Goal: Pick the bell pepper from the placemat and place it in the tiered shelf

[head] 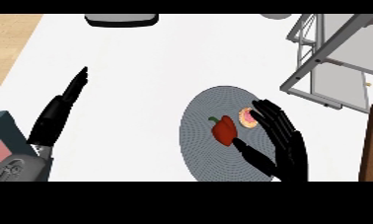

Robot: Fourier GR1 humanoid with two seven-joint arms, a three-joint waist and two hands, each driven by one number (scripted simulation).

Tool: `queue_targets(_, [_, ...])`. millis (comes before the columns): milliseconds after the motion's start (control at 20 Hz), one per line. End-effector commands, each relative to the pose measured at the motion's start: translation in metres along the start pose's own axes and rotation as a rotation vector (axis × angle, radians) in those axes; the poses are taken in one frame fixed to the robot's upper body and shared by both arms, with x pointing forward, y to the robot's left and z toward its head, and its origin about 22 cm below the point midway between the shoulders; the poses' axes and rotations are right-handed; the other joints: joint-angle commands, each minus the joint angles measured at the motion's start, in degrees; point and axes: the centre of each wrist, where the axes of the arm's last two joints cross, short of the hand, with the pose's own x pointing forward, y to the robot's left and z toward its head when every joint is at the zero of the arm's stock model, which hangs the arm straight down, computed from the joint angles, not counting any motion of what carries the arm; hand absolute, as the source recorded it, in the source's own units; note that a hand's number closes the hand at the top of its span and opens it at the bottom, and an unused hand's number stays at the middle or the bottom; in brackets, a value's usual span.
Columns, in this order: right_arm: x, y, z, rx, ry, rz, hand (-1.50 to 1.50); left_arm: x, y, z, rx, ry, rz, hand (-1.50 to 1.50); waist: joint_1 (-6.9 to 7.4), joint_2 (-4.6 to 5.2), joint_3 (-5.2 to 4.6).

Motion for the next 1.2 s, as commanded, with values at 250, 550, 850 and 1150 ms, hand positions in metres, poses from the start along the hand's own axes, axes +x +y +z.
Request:
queue_targets(250, [0.022, 0.003, 0.077, 0.122, 0.04, 0.384, -1.5, -0.001, 0.018, 0.007, 0.014, 0.013, -0.033, 0.0, -1.17, -0.33, -0.52])
queue_targets(550, [0.026, -0.005, 0.093, 0.205, 0.19, 0.607, -1.5, -0.007, 0.012, 0.013, 0.027, 0.031, -0.031, 0.0, -2.67, -0.16, -0.84])
queue_targets(850, [0.052, 0.005, 0.072, 0.288, 0.304, 0.735, -1.5, -0.008, 0.009, 0.014, 0.011, 0.016, -0.034, 0.0, -1.25, 0.2, -0.6])
queue_targets(1150, [0.094, 0.017, 0.045, 0.332, 0.434, 0.897, -1.5, 0.004, 0.0, 0.005, -0.005, 0.003, -0.019, 0.0, -0.47, 0.08, -0.28])
